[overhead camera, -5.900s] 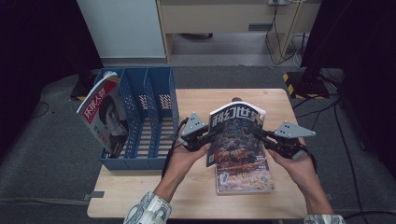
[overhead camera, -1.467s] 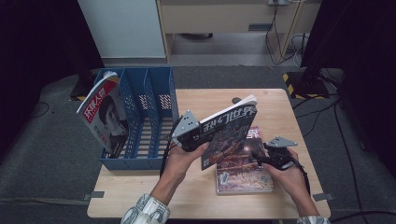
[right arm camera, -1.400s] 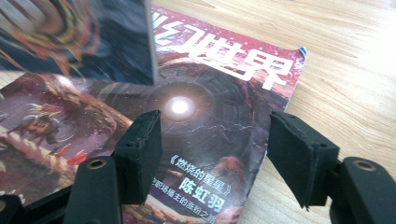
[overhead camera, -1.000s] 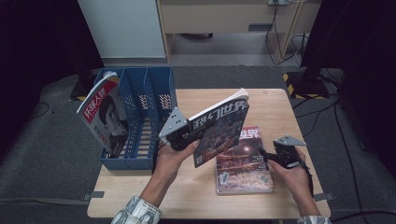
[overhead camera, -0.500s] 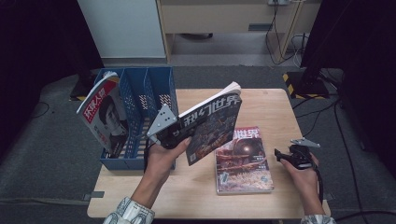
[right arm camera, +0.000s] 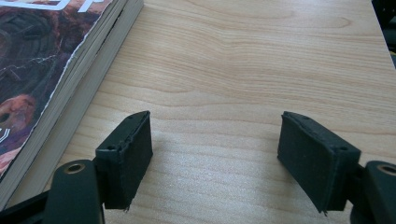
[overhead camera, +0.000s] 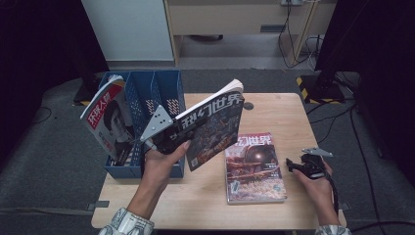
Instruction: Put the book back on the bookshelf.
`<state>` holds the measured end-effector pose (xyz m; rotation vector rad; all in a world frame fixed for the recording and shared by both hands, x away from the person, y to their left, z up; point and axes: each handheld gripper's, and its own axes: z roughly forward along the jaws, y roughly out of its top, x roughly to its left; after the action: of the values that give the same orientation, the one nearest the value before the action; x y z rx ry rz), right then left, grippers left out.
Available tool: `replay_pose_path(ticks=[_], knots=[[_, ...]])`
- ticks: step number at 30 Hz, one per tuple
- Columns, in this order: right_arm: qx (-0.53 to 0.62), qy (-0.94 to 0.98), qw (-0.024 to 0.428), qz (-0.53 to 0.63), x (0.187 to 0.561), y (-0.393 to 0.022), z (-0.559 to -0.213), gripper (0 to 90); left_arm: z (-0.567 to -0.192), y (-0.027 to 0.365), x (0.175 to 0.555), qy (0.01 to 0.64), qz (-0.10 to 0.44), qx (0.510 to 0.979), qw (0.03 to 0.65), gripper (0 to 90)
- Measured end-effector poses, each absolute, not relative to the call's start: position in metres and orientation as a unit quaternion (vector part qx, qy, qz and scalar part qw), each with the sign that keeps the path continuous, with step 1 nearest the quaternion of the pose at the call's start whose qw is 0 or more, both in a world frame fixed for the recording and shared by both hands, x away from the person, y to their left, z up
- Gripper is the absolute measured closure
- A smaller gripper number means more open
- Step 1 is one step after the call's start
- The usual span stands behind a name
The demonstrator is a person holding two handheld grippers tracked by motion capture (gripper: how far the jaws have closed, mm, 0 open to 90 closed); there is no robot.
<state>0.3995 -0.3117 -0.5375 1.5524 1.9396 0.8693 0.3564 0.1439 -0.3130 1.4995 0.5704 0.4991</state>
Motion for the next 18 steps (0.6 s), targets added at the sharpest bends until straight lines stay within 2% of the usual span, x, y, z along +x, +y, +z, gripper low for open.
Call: replay_pose_path(ticks=[18], knots=[[0.571, 0.713, 0.252, 0.320, 0.399, -0.311, -0.538, 26.1, -0.300, 0.172, 0.350, 0.269, 0.239, 0.655, 0.664, 82.6]])
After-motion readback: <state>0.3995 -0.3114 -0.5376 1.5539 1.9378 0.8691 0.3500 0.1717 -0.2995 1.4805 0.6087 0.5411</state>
